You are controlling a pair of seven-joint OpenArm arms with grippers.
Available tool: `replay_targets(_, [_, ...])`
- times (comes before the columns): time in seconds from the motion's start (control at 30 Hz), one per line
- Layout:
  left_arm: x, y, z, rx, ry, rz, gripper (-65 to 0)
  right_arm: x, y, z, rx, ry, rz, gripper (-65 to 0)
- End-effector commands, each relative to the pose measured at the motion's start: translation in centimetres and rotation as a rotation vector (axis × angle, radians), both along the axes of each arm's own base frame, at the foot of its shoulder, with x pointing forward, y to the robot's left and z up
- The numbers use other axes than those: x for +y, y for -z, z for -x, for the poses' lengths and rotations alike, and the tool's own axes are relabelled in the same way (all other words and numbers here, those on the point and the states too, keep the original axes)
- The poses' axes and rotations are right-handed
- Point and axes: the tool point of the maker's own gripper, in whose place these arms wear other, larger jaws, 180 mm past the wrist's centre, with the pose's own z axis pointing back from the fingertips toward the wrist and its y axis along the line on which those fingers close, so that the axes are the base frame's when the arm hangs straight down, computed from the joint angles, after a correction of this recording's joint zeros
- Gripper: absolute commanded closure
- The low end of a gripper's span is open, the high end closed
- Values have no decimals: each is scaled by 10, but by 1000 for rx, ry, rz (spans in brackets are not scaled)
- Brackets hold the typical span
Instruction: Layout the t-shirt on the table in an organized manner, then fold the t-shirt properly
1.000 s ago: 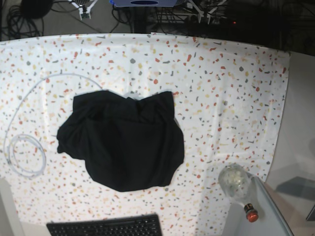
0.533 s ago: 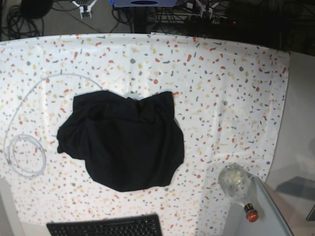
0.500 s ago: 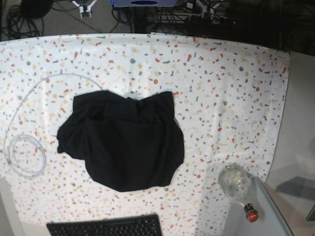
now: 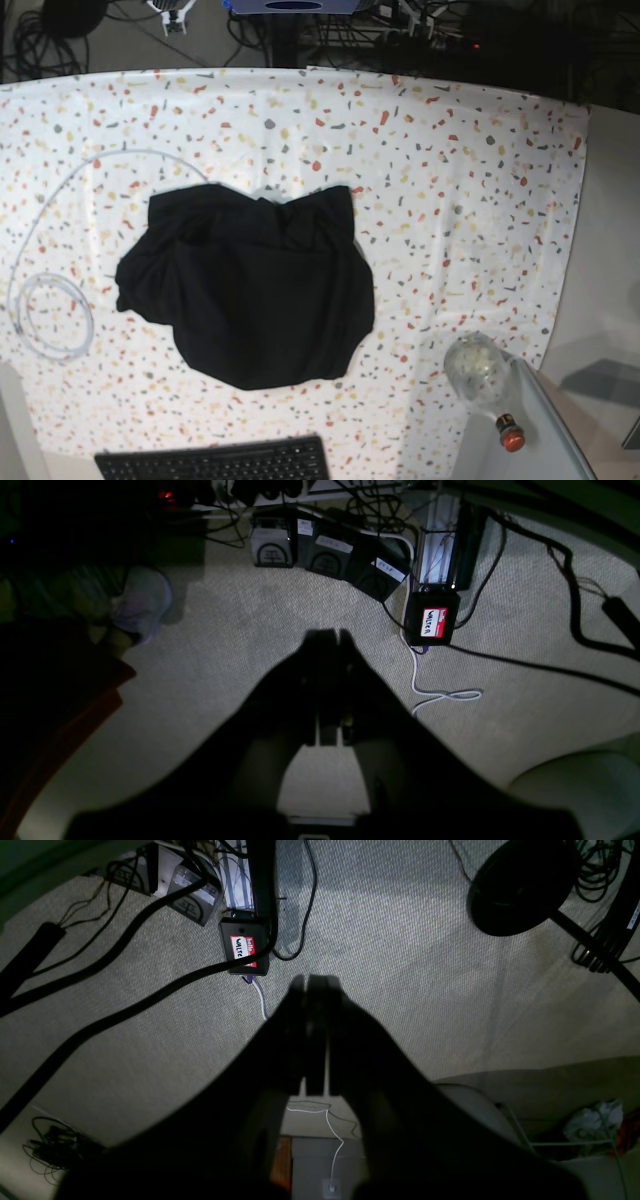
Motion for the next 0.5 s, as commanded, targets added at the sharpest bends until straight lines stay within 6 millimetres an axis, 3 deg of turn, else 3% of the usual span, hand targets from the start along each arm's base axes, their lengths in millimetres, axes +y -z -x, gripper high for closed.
replay_targets(0.0, [9, -2, 10, 15, 0, -18, 0, -2, -1, 6, 8, 4, 6, 0])
replay_targets(0.1, [11, -2, 12, 21, -4, -22, 0, -1, -1, 10, 16, -2, 3, 0])
replay_targets(0.23, [26, -9, 29, 24, 9, -42, 0, -1, -6, 37, 28, 4, 5, 0])
replay_targets(0.33, [33, -23, 38, -25, 37, -47, 0, -1, -17, 51, -16, -1, 5, 0])
replay_targets(0.47, [41, -54, 32, -136, 94, -49, 0, -3, -42, 50, -40, 6, 15, 0])
